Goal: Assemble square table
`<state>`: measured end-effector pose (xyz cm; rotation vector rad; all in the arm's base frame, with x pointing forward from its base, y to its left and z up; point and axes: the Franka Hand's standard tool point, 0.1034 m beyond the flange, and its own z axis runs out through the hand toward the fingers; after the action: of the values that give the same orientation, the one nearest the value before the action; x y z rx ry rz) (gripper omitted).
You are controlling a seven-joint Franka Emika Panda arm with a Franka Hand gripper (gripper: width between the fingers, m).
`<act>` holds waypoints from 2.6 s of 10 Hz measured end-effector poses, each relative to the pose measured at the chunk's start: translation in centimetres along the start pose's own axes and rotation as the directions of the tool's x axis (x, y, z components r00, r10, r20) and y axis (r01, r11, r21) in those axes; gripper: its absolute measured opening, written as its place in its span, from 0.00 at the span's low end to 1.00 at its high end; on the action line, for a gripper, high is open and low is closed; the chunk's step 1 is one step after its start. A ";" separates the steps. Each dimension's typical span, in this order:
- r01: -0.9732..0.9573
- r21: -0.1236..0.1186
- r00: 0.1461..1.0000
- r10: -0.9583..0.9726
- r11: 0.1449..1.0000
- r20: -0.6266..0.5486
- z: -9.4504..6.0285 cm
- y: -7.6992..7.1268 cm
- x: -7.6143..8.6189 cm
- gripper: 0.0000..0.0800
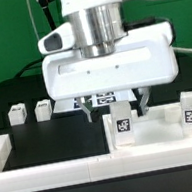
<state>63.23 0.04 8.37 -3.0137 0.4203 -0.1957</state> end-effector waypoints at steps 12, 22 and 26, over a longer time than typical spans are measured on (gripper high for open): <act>-0.932 -0.068 0.354 0.934 0.356 0.045 0.6 0.3 -0.7 0.36; -0.615 -0.018 0.787 0.615 0.788 0.038 1.4 -0.9 -1.7 0.81; -0.214 -0.023 0.977 0.214 0.977 0.024 1.0 -0.2 -0.8 0.81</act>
Offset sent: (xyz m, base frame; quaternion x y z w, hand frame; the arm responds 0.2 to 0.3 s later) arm 0.0000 0.0000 0.0000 0.0000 0.0000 0.0000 1.0000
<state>62.70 0.53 7.29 -2.9573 0.7428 -0.1354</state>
